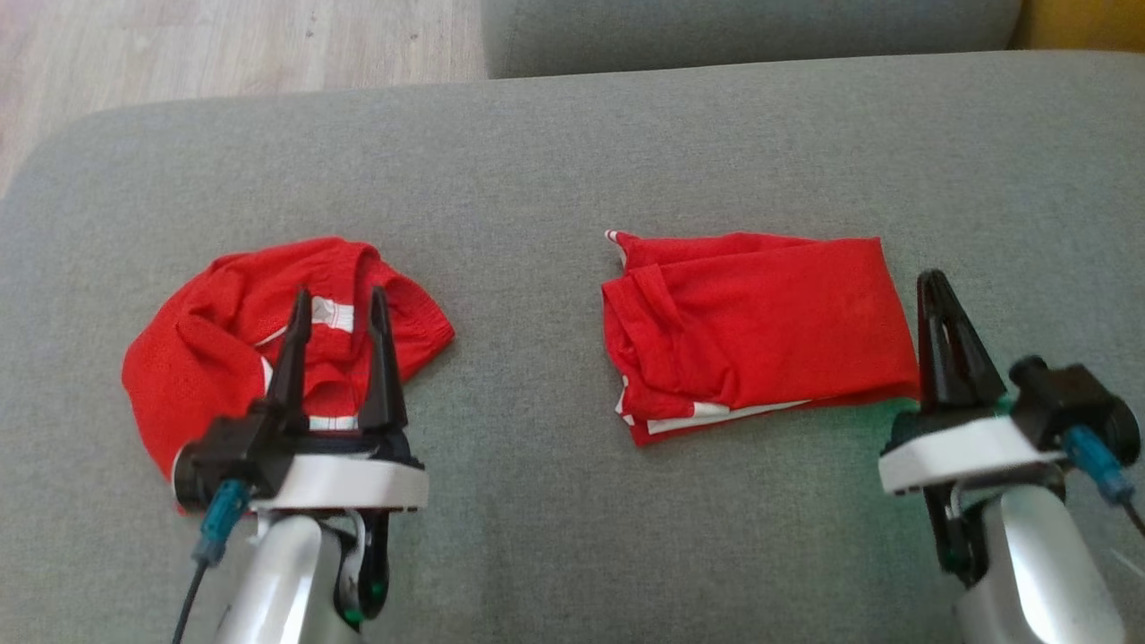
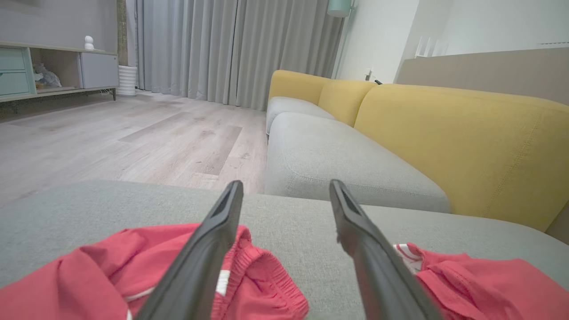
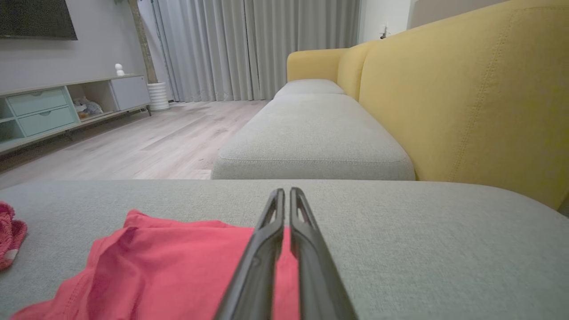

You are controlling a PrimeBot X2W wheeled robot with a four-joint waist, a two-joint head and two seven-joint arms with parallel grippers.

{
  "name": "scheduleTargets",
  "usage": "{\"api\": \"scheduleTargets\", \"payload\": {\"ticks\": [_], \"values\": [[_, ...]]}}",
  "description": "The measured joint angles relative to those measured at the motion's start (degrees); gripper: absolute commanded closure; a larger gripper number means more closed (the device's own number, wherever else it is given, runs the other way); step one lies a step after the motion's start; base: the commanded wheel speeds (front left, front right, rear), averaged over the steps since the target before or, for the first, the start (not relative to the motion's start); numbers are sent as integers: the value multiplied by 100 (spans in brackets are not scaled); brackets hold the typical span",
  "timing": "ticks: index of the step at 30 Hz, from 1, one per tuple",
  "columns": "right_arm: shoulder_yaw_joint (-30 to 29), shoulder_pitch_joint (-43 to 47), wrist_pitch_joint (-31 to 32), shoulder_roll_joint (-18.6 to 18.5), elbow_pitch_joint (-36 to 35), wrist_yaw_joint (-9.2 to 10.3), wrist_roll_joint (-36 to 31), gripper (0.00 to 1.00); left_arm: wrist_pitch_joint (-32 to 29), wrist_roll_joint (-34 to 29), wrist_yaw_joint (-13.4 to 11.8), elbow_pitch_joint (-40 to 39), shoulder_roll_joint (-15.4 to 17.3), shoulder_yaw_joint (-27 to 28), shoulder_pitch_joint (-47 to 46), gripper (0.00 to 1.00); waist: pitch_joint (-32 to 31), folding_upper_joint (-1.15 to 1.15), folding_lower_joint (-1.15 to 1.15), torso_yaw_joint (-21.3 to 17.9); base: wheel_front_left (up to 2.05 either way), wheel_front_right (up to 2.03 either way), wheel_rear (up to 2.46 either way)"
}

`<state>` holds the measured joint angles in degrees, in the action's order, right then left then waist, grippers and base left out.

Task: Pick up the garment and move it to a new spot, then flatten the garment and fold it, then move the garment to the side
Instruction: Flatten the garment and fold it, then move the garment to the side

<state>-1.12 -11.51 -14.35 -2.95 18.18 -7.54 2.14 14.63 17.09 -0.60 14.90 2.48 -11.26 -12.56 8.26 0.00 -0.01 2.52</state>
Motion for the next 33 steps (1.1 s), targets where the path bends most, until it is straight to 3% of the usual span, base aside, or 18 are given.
{"api": "scheduleTargets", "payload": {"ticks": [1, 13, 24, 33], "values": [[-3, 73, -1, 0, -59, 0, 2, 0, 0, 2, -1, 1, 0, -10, 34, 0, 3, 0, 0, -2, 0, 0, 0], [-110, 121, -1, 14, -211, 0, -118, 0, 0, 4, -25, 0, 0, -135, 48, 0, 158, 0, 0, 83, 0, 0, 0], [-871, -755, 846, 13, 1184, 0, -235, 0, 0, 4, -18, 16, 0, -183, -192, 0, 619, 0, 2, 259, 0, 0, 0], [-420, -1071, 1099, -75, 1906, 1, 240, 0, 0, 4, -16, 44, 0, -171, -270, 0, 753, 0, 1, 319, 0, 0, 0]]}}
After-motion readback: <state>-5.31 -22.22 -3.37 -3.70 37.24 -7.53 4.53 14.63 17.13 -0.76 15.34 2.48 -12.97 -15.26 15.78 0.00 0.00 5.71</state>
